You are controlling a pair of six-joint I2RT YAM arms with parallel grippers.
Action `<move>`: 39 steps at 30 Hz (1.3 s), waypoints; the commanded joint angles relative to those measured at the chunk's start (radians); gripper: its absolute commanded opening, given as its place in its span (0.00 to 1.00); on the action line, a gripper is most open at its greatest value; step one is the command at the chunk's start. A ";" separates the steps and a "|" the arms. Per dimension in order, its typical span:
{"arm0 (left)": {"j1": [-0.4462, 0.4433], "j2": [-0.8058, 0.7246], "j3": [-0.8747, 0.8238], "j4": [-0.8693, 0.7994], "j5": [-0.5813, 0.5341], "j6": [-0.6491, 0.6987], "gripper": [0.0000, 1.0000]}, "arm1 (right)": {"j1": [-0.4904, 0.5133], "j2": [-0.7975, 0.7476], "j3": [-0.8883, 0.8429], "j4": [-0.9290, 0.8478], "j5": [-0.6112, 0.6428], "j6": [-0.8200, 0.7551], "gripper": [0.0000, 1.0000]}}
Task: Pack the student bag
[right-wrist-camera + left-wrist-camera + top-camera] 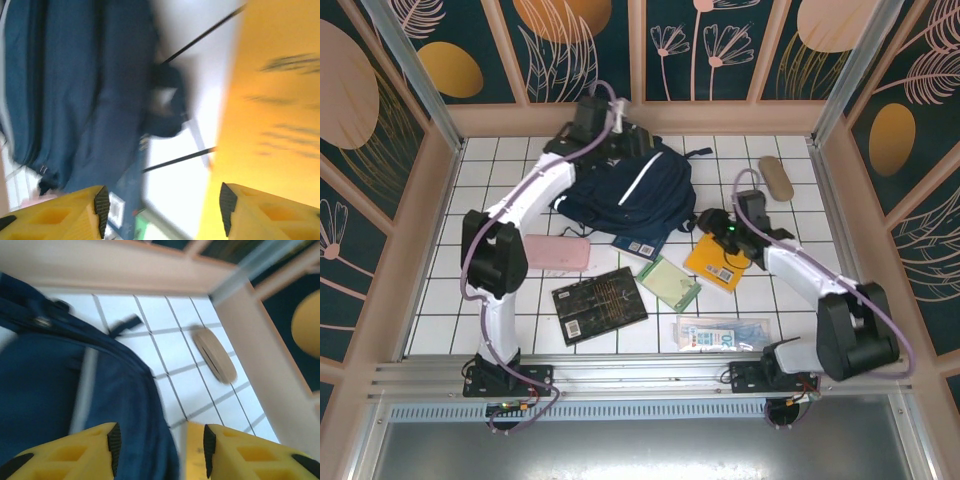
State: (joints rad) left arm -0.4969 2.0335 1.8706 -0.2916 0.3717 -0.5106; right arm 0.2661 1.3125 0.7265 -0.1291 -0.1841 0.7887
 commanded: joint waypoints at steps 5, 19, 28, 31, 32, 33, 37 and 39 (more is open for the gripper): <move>-0.225 0.153 -0.009 -0.004 0.050 0.000 0.55 | -0.194 -0.139 -0.242 -0.052 0.022 0.050 0.66; -0.308 0.298 -0.090 0.078 -0.009 -0.065 0.58 | -0.334 -0.101 -0.366 0.168 -0.245 0.046 0.66; -0.316 0.348 -0.114 0.113 0.057 -0.107 0.59 | -0.333 0.033 -0.328 0.270 -0.379 0.055 0.66; -0.318 0.356 -0.139 0.127 0.062 -0.115 0.58 | -0.332 0.047 -0.307 0.276 -0.395 0.061 0.66; -0.321 0.358 -0.147 0.133 0.066 -0.117 0.58 | -0.331 0.048 -0.301 0.278 -0.397 0.063 0.65; -0.321 0.358 -0.153 0.139 0.073 -0.119 0.58 | -0.330 0.048 -0.296 0.280 -0.402 0.064 0.66; -0.327 0.363 -0.153 0.147 0.097 -0.123 0.56 | -0.329 0.038 -0.285 0.314 -0.461 0.091 0.65; -0.326 0.361 -0.154 0.147 0.100 -0.123 0.55 | -0.329 0.015 -0.292 0.344 -0.492 0.122 0.65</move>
State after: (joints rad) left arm -0.8116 2.3562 1.7424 -0.1345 0.4137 -0.6106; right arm -0.0883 1.3270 0.4213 0.0860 -0.5236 0.8597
